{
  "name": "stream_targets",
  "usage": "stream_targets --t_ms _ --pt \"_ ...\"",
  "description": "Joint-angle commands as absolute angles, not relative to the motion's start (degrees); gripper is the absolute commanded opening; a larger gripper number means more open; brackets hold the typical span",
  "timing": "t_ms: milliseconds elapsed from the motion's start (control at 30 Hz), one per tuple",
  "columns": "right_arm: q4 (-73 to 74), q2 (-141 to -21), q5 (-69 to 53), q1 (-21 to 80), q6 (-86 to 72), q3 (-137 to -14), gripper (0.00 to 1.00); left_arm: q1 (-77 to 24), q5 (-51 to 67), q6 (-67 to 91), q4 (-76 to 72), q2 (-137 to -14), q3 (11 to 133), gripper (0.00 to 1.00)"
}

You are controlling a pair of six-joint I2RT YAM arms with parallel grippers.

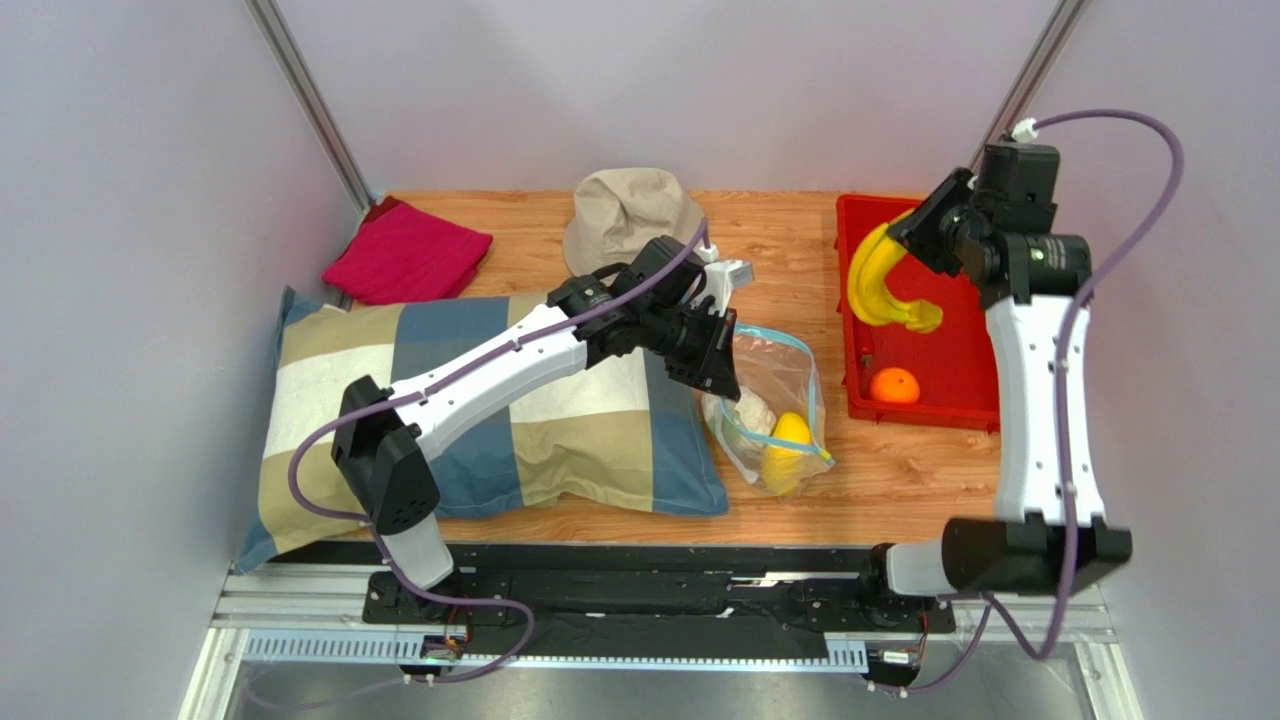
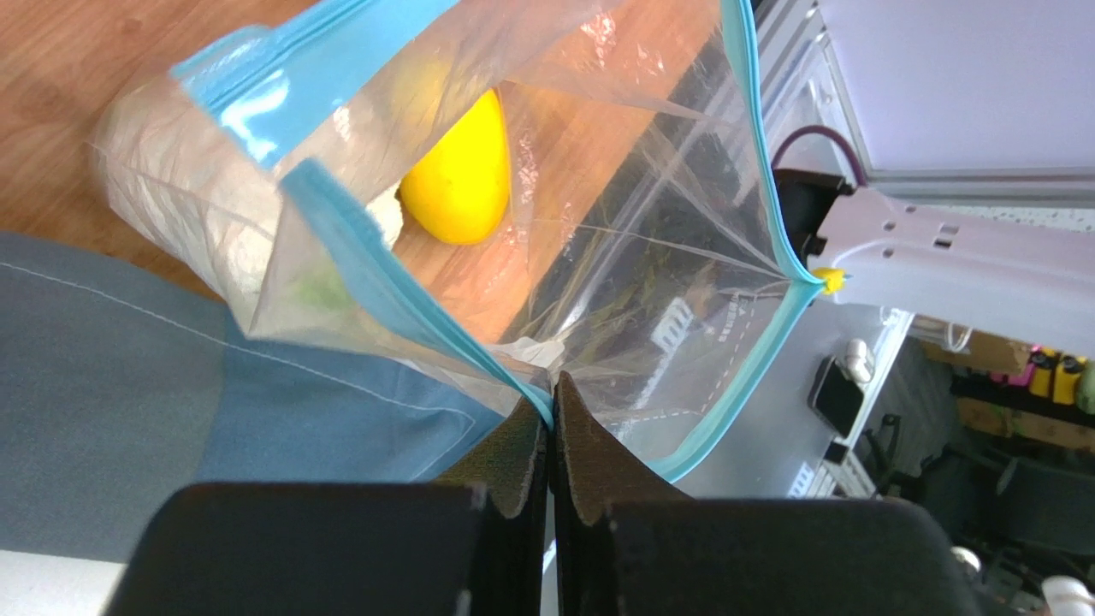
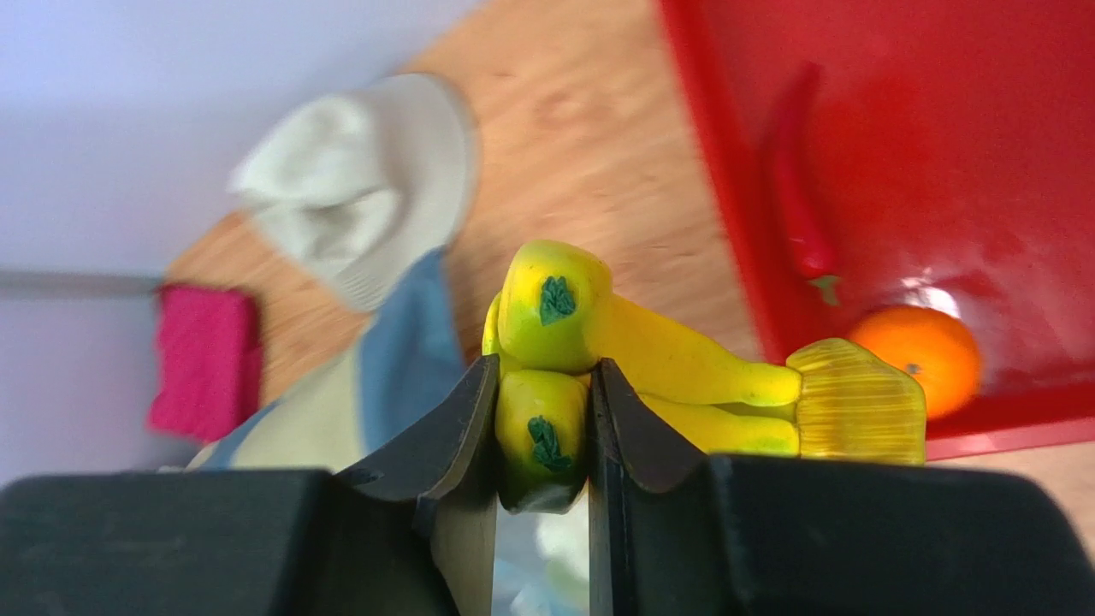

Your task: Open the zip-top bag and remove the fake food

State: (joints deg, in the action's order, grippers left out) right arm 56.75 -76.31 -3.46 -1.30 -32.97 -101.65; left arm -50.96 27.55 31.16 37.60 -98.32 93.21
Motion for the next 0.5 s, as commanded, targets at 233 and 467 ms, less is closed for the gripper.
stream_targets --t_ms 233,467 --pt "54.23 -96.66 7.47 -11.16 -29.71 -95.19 0.00 -51.15 30.67 20.58 40.69 -100.19 98.52 0.00" --pt "60.98 -106.59 11.51 -12.30 -27.25 -100.63 0.62 -51.07 29.79 16.70 44.82 -101.60 102.30 0.00"
